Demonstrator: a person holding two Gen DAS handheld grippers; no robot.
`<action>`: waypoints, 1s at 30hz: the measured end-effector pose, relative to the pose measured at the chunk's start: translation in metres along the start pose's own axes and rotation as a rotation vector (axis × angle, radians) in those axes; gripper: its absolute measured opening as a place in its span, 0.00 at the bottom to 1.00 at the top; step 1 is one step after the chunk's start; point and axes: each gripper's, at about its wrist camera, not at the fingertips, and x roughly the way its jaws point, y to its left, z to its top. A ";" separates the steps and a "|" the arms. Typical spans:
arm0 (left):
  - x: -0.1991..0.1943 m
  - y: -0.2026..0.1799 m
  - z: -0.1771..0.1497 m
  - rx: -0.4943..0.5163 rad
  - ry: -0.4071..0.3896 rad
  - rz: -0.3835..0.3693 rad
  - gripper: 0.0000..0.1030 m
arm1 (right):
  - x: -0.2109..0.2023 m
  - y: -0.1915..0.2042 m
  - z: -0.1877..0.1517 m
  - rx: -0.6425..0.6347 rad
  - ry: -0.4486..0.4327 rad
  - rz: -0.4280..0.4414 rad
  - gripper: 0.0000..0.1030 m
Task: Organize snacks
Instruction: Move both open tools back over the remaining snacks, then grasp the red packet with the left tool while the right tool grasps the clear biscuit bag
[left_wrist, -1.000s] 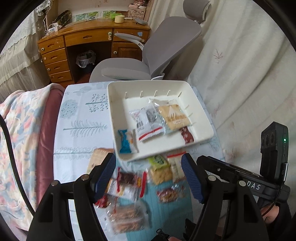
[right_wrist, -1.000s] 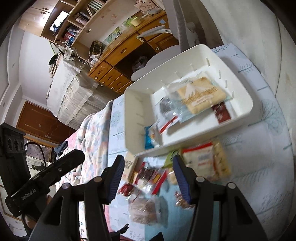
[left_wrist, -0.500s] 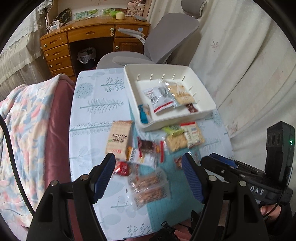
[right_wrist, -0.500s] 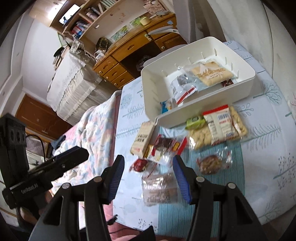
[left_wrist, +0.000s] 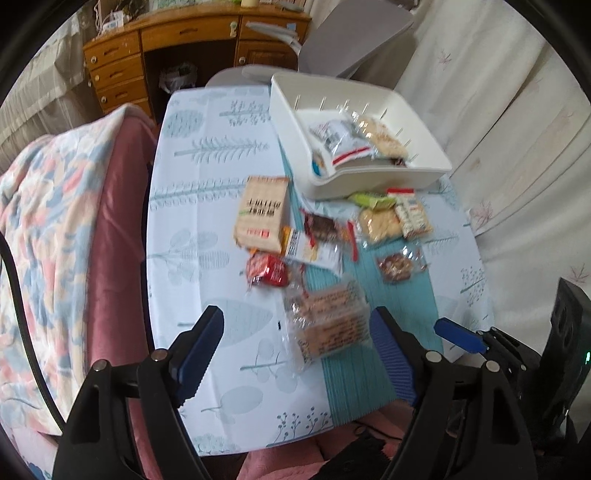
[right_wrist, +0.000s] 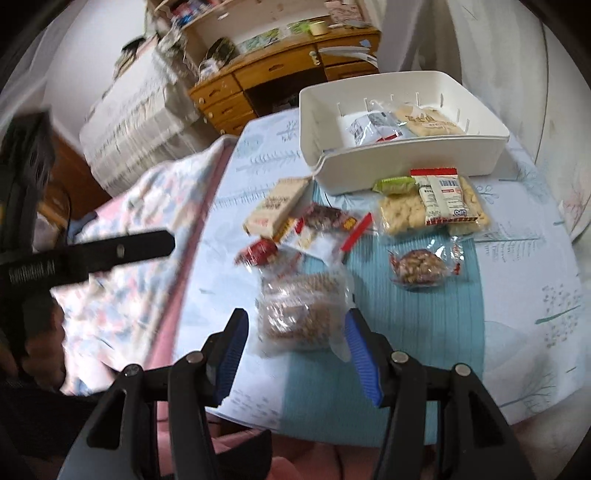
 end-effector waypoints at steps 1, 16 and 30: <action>0.005 0.002 -0.002 0.001 0.014 -0.001 0.78 | 0.003 0.001 -0.003 -0.005 0.013 -0.013 0.58; 0.083 0.030 0.012 -0.073 0.146 0.038 0.79 | 0.046 0.004 -0.019 -0.096 0.118 -0.043 0.79; 0.157 0.035 0.039 -0.121 0.290 0.011 0.79 | 0.087 0.052 -0.002 -0.638 0.106 -0.088 0.80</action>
